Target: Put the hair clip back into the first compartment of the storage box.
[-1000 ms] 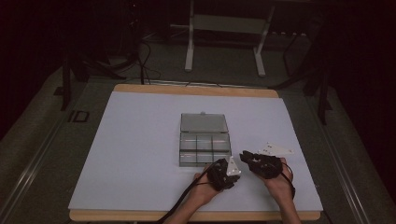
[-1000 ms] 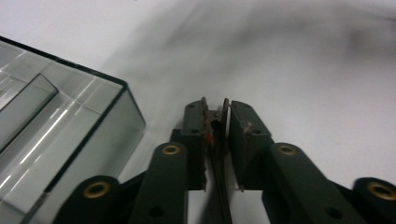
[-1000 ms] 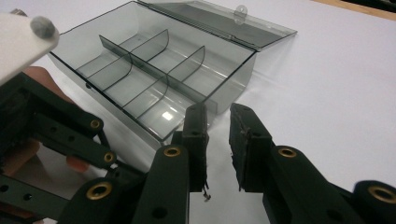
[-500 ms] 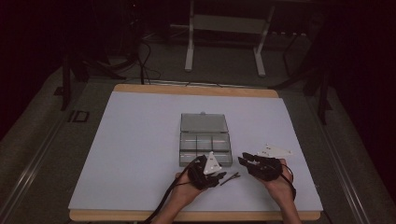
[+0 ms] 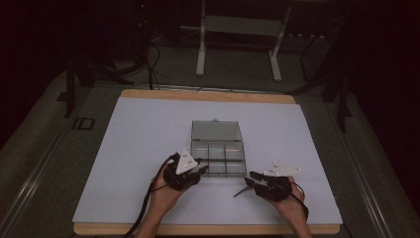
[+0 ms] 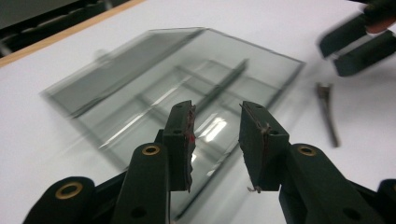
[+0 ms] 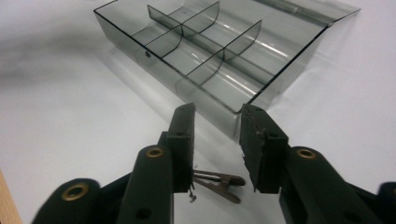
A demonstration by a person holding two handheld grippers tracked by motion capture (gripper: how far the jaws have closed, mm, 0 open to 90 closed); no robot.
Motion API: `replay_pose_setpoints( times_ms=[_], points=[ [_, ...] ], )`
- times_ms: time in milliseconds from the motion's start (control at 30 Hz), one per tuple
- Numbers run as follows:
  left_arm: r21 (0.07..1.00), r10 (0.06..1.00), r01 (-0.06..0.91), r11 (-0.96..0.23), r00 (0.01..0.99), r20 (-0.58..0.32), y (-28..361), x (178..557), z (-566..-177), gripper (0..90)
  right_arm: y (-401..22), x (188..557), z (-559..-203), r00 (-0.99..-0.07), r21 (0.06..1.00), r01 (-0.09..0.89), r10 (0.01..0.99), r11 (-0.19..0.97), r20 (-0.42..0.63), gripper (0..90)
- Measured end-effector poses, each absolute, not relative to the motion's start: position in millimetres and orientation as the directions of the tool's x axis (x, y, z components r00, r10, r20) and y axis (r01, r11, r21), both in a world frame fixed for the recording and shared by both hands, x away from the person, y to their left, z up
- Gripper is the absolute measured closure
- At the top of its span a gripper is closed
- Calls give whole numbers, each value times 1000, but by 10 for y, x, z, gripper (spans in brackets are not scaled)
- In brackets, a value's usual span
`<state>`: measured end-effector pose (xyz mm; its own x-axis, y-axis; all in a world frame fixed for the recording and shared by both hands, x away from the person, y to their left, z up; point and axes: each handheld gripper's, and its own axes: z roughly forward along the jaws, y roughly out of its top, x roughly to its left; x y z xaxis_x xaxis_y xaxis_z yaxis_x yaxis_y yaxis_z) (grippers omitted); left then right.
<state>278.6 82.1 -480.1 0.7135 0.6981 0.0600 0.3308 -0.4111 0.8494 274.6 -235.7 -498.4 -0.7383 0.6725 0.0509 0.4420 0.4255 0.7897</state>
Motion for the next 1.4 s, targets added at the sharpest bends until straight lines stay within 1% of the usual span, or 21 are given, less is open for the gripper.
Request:
replay_pose_setpoints(
  times_ms=[200, 367, 533, 633, 700, 733, 833, 1033, 1400],
  points=[
    [865, 750, 358, -352, 660, 32, 1067, 2807, -4779, 652, -2269, 2724, -5022, -737, 791, 441, 674, 425, 50, 658],
    [866, 772, 373, -332, 635, 23, 1180, 2816, -4796, 652, -2182, 2703, -5051, -757, 785, 437, 651, 439, 57, 724],
    [865, 786, 386, -321, 618, 16, 1239, 2818, -4830, 652, -2084, 2708, -5100, -754, 768, 449, 655, 456, 52, 821],
    [863, 789, 392, -318, 614, 12, 1259, 2820, -4845, 652, -2024, 2731, -5158, -753, 747, 464, 656, 476, 50, 854],
    [863, 789, 392, -318, 614, 12, 1259, 2820, -4845, 652, -2007, 2735, -5179, -754, 741, 469, 655, 481, 51, 854],
    [863, 792, 395, -314, 611, 9, 1270, 2821, -4854, 652, -1977, 2737, -5222, -757, 725, 481, 651, 493, 59, 880],
    [862, 793, 397, -314, 609, 8, 1279, 2820, -4860, 652, -1948, 2727, -5264, -763, 706, 490, 643, 512, 63, 890],
    [861, 794, 399, -315, 608, 8, 1285, 2819, -4864, 652, -1950, 2695, -5279, -772, 678, 487, 634, 551, 39, 891],
    [858, 793, 404, -317, 610, 6, 1267, 2824, -4884, 653, -2049, 2641, -5257, -771, 659, 495, 635, 566, 34, 893]
  ],
)
